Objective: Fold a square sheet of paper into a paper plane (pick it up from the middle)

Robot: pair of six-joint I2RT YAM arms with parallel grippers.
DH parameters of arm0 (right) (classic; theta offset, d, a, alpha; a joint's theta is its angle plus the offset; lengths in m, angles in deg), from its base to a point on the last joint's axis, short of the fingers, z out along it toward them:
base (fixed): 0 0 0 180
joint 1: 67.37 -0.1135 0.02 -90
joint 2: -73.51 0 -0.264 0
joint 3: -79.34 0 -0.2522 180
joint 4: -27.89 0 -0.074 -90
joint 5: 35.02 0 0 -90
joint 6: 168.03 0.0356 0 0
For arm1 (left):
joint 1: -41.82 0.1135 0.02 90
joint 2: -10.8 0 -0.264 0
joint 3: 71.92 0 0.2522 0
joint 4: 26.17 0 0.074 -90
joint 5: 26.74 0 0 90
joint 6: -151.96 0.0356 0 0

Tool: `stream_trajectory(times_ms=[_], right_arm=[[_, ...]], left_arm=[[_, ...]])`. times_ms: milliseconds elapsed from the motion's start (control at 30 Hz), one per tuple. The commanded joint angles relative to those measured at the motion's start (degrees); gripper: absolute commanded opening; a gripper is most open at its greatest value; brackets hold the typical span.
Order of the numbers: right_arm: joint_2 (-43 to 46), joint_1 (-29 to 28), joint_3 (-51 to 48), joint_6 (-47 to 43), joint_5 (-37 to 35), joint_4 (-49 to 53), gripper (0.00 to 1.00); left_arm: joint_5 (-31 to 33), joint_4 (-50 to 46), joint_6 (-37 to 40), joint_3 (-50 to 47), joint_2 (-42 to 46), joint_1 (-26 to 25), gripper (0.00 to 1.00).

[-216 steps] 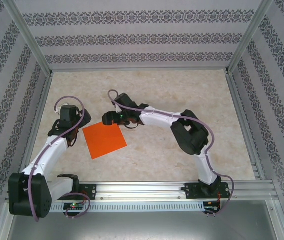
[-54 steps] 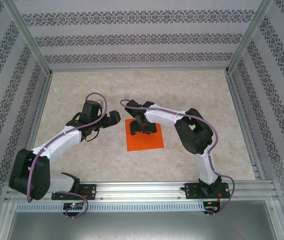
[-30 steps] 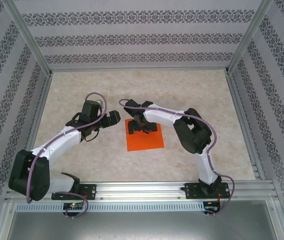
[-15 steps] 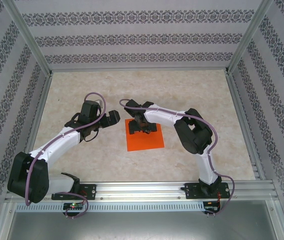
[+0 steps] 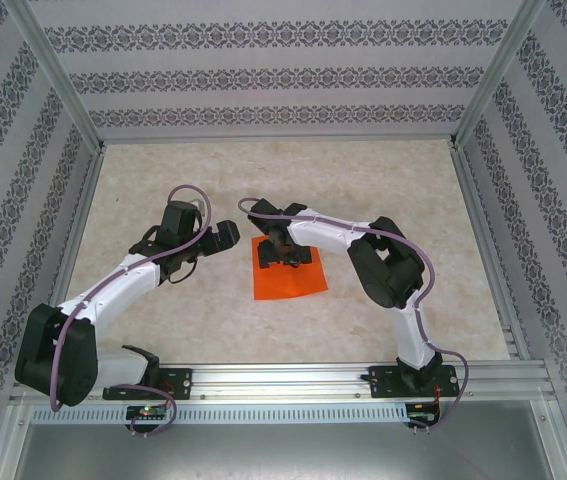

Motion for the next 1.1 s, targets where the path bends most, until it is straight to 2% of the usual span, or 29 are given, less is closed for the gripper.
stream_trajectory(times_ms=[0,200,367,833,1067], right_arm=[[2.5,-0.4,0.0,-0.1,0.2,0.0,0.9],[5.9,-0.7,-0.1,0.2,-1.2,1.9,0.98],[7.7,-1.1,-2.5,1.2,0.0,1.6,0.98],[1.2,-2.7,-4.9,2.3,0.6,-0.5,0.98],[1.0,-2.5,-8.1,3.4,2.9,-3.5,0.97]], left_arm=[[-0.4,-1.3,-0.5,0.1,1.0,-0.4,1.0],[-0.3,-1.6,-0.5,-0.2,1.4,-0.5,1.0],[-0.3,-1.2,-0.7,-0.2,1.1,-0.4,1.0],[-0.5,-1.3,-0.7,-0.9,1.8,-0.5,1.0],[-0.6,-1.2,-0.7,-0.7,1.5,-0.5,1.0]])
